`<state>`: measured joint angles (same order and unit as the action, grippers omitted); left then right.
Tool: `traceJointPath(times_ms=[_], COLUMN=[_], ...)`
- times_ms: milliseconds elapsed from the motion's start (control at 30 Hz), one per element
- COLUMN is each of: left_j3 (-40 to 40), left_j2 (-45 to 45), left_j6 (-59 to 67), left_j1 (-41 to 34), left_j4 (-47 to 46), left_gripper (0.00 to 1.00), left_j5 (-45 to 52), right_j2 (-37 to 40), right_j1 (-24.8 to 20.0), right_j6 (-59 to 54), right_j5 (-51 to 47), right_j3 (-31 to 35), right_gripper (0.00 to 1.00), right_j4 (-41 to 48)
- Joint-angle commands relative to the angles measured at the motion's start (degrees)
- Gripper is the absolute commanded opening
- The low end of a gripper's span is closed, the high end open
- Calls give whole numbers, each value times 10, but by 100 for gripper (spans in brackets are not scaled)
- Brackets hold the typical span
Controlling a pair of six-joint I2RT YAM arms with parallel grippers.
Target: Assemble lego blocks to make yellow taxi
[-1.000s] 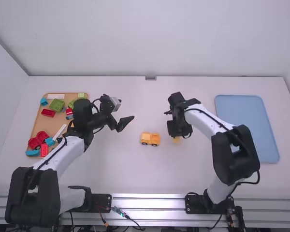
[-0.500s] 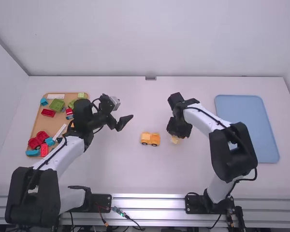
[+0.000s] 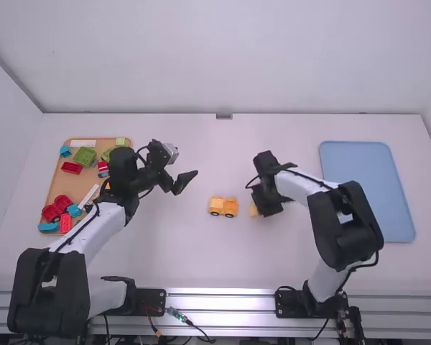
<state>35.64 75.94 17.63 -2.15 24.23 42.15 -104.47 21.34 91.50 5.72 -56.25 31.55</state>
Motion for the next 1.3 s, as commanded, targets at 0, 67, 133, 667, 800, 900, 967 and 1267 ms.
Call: traceJointPath(times_ms=[0,67,133,667,800,900,967,1267], left_j3=[14,14,14,14,14,14,14,14], left_j2=[-14,-14,-14,-14,-14,-14,-14,-14], left_j6=[-2,-2,-2,-2,-2,-2,-2,-2], left_j1=[-1,-1,-1,-1,-1,-1,-1,-1], left_j4=[1,1,1,1,1,1,1,1], left_gripper=[99,99,99,99,99,99,99,99], left_j5=[4,4,4,4,4,4,3,3], right_j2=[-5,-5,-5,-5,-5,-5,-5,6], right_j1=[-11,-16,-23,-37,-49,-60,-68,-127], right_j6=[77,77,77,61,37,6,-17,-332], right_j5=[2,3,12,34,60,83,95,140], right_j3=[11,13,13,56,51,34,19,-156], right_gripper=[0,0,0,99,99,99,99,99], right_j4=[1,1,0,-101,-97,-72,-50,170])
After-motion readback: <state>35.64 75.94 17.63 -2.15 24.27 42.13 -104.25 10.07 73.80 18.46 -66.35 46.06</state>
